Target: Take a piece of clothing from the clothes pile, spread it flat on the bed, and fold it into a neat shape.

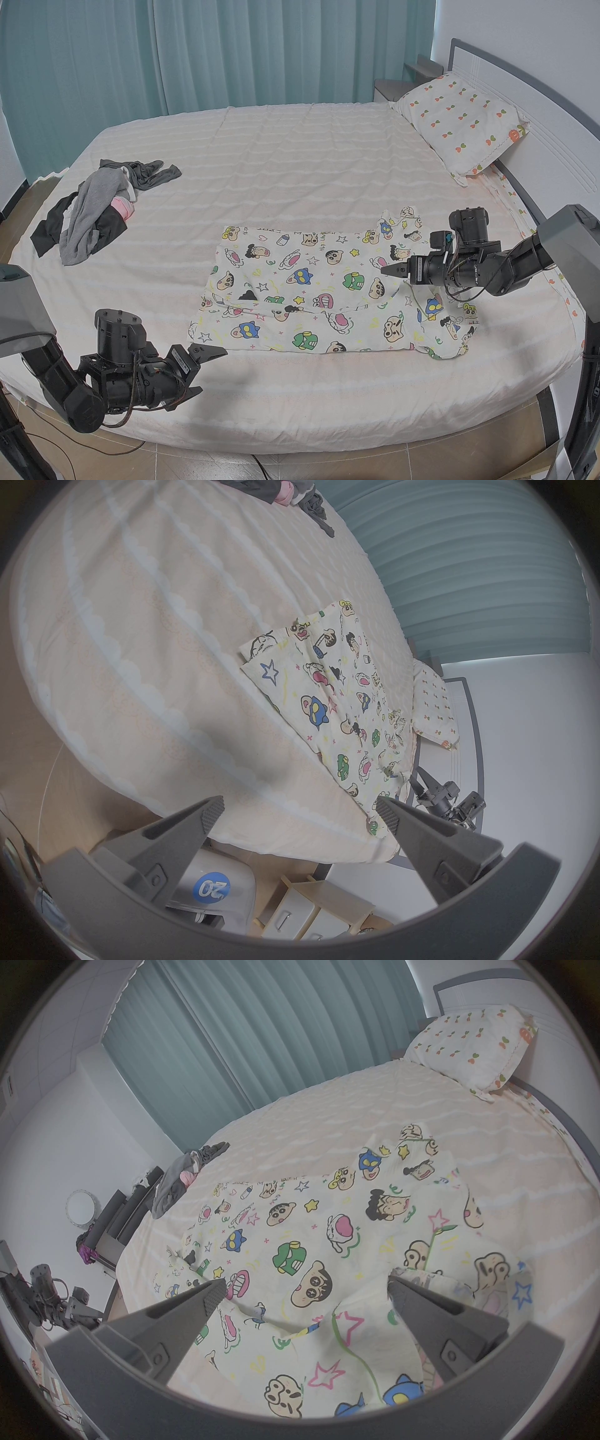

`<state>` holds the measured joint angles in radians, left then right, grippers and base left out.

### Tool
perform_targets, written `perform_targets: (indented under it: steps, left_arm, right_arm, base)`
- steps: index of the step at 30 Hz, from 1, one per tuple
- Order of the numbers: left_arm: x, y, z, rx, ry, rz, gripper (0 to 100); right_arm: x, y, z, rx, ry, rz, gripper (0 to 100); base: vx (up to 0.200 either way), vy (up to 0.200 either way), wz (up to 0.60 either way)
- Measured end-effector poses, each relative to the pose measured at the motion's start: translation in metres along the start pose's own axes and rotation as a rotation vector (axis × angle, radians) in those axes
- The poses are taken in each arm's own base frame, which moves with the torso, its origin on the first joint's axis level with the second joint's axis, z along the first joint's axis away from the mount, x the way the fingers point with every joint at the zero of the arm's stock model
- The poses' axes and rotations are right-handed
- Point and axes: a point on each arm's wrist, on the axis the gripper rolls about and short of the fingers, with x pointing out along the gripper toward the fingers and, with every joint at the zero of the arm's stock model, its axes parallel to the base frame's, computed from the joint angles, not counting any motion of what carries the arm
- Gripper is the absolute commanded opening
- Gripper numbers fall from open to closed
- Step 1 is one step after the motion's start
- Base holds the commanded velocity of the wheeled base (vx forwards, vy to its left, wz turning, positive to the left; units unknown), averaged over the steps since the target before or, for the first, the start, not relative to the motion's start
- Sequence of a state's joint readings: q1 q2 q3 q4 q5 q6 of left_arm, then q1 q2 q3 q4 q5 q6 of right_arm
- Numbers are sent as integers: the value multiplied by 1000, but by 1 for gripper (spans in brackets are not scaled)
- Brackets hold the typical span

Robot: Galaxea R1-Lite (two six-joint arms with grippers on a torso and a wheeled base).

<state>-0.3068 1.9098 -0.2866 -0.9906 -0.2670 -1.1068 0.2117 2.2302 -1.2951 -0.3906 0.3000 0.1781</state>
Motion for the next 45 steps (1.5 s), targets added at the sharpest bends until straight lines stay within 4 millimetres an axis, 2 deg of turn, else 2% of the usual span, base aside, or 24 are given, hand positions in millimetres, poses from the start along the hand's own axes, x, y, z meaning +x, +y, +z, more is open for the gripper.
perform_targets:
  steps: [7,14,19,23,28,35,45]
  left_arm:
    - [0,1,0,0,1,3,100]
    - [0,1,-1,0,1,5,100]
    - [0,1,-1,0,0,5,100]
    - [0,1,-1,0,0,5,100]
    - [0,1,-1,0,2,5,100]
    - [0,2,-1,-1,3,6,100]
    - [0,2,-1,-3,6,6,100]
  right_arm:
    - [-20,-7,-4,5,23,-33,100]
    - [-32,-8,1,-12,14,-40,100]
    - [-38,-11,-13,20,78,-54,100]
    - [-46,-28,-27,60,106,-85,100]
    - [-53,-57,-28,97,65,-101,100]
    - [-48,-84,-29,130,60,29,100]
    - [-20,-116,-26,137,42,103,100]
  base:
    - [0,0,0]
    - [0,0,0]
    - [0,0,0]
    - [0,0,0]
    - [0,0,0]
    - [0,0,0]
    - [0,0,0]
